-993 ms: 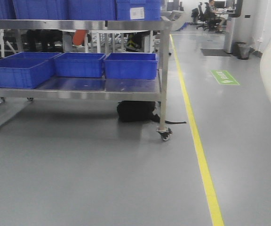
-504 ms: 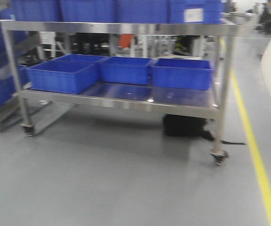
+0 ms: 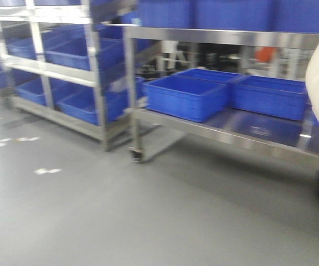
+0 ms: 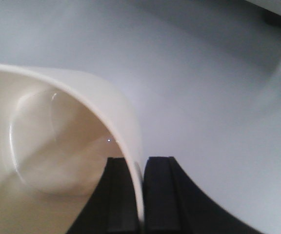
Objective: Move white bin to right shelf second layer
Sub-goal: 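Drive past the crate racks toward the roller shelf by the windows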
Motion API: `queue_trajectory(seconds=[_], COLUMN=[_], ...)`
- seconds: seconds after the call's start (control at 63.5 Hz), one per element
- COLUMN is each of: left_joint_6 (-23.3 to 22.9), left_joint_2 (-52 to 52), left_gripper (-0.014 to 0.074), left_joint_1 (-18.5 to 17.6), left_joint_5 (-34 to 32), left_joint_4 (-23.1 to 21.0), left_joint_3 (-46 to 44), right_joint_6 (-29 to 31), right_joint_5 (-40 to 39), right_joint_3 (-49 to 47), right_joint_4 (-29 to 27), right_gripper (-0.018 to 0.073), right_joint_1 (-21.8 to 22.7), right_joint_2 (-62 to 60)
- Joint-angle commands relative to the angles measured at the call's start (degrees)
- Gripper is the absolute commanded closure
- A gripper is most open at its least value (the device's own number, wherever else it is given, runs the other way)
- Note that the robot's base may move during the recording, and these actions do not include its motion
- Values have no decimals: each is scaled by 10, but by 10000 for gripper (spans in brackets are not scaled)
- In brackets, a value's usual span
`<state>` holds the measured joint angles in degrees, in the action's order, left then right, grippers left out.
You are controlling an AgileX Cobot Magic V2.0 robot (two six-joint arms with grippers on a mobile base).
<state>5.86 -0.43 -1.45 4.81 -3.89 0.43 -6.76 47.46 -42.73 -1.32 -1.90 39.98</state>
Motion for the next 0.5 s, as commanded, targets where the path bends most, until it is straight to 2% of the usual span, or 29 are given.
queue_trajectory(seconds=[0.0,0.488], left_joint_6=[-1,-1], left_joint_2=[-8,-8], left_gripper=[512,512], left_joint_1=[-2,-2], left_joint_5=[-48,-48], left_joint_4=[-3,-3], left_joint_3=[21,21], right_joint_6=[-1,-1], right_joint_5=[-48,-48], right_joint_3=[-16,-16], right_joint_4=[-3,-3], right_gripper=[511,511], right_joint_1=[4,4], right_joint_2=[0,0])
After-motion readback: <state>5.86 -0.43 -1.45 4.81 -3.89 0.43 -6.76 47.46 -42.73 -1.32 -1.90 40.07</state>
